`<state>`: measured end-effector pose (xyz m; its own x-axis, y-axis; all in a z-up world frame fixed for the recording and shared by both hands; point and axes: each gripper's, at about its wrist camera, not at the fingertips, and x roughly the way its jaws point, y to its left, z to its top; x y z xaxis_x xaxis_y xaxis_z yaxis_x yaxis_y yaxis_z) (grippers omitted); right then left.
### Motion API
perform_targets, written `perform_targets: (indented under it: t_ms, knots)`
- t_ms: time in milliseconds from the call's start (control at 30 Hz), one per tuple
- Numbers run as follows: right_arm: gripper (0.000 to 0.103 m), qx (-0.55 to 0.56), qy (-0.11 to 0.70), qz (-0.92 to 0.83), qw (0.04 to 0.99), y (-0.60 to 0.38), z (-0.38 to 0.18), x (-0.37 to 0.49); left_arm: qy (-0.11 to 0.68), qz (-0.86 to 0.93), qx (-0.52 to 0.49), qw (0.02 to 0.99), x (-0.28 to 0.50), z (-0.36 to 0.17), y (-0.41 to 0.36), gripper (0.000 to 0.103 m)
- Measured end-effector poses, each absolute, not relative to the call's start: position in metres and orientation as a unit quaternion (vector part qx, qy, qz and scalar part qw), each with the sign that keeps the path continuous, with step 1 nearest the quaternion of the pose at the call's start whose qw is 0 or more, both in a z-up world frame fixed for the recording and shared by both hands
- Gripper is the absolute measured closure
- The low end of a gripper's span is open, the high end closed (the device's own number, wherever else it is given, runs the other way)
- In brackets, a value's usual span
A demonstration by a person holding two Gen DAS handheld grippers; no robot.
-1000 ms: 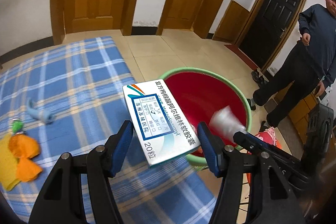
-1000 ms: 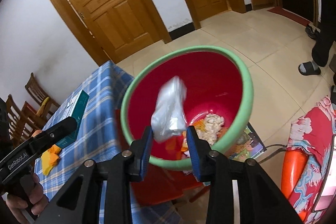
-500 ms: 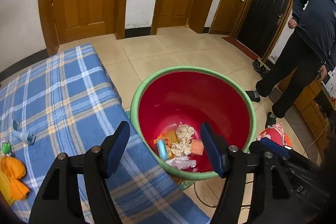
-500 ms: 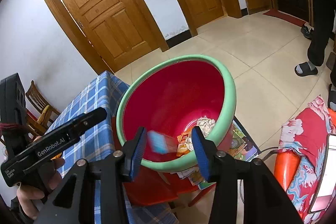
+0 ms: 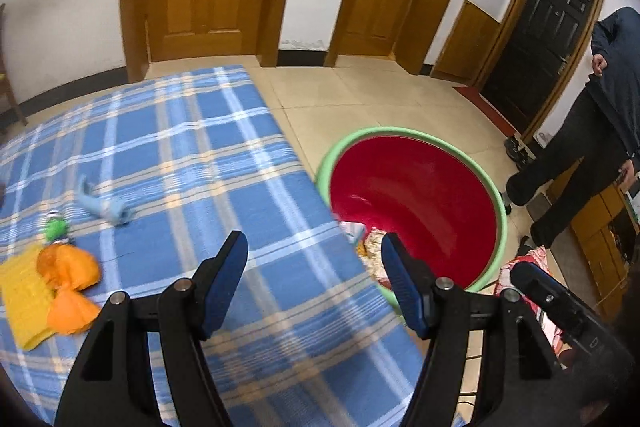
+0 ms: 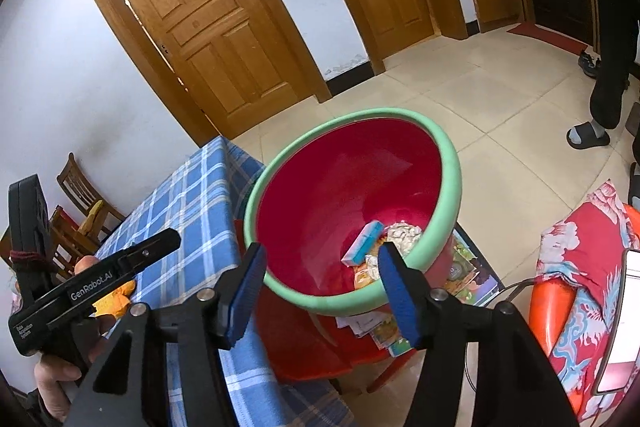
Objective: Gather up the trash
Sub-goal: 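Return both tools to the table toward the yellow foam net and orange bag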
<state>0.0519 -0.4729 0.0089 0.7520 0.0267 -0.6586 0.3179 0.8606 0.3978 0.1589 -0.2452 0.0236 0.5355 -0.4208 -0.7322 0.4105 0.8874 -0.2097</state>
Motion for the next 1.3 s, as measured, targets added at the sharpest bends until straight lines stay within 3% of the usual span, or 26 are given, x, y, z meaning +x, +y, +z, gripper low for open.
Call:
perform_targets:
  t_ms: [467, 1300]
  knots:
    - [0.028, 0.253, 0.339, -0.05, 0.905, -0.437, 0.026, 0.043, 0.408, -0.196, -0.021, 0.891, 0.135, 0.039, -0.176, 0.034]
    - [0.022, 0.211, 0.354, 0.026, 0.911, -0.337, 0.046, 0.066, 0.397, -0.081, -0.069, 0.912, 0.116, 0.044, -0.032, 0.034]
